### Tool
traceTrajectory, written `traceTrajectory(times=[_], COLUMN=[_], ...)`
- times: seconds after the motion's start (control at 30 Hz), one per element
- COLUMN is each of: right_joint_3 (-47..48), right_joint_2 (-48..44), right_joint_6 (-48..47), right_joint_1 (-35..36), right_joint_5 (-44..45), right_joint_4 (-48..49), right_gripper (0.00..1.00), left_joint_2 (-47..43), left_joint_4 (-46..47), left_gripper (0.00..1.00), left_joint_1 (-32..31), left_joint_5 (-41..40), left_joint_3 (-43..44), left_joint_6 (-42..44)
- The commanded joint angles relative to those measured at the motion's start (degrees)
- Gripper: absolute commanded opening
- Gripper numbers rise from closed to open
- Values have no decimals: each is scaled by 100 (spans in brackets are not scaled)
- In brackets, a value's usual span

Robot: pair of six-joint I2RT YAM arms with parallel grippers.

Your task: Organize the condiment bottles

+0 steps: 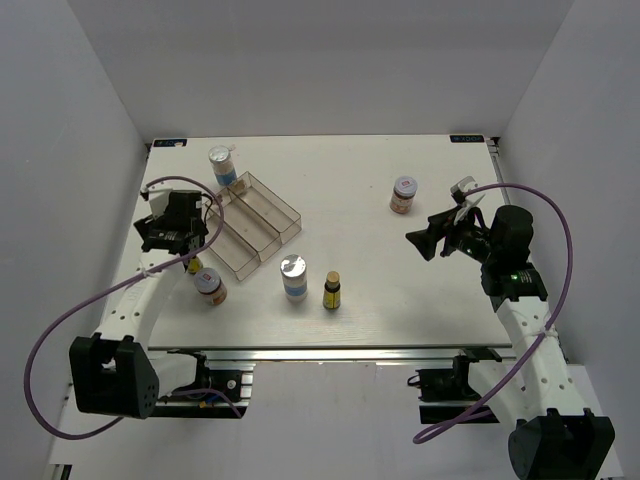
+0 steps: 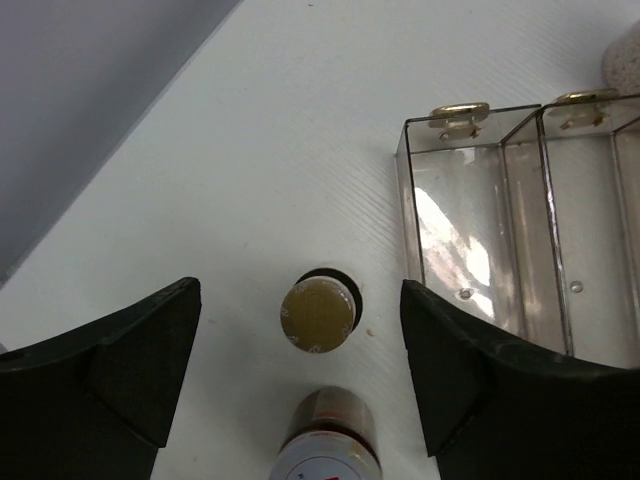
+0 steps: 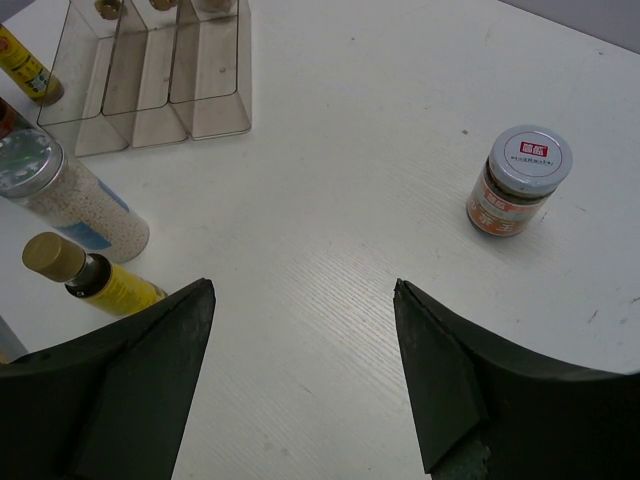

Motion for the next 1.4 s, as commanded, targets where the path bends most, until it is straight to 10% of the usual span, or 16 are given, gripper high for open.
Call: traceTrajectory(times=[0.0, 0.7, 0.97, 1.17, 1.37], right_joint_3=[280, 315, 333, 342, 342], right_joint_2=[-62, -18, 0, 0, 26], right_joint_6=[13, -57, -83, -118, -118], right_joint_1=[36, 36, 36, 36, 36], right_joint_5=[-25, 46, 2, 2, -51], right_joint_4=[39, -14, -49, -66, -75], right_gripper=[78, 79, 79, 79, 79], left_joint_2=[124, 230, 327, 64, -437], left_joint_4=[374, 507, 577, 454, 305], left_gripper=[82, 69, 43, 3, 0], left_joint_1=[228, 527, 518, 518, 518], left_joint_5=[357, 1210, 1078, 780, 630], left_joint_3=[-9, -211, -149, -62, 412], left_joint_6=[138, 235, 261, 393, 700])
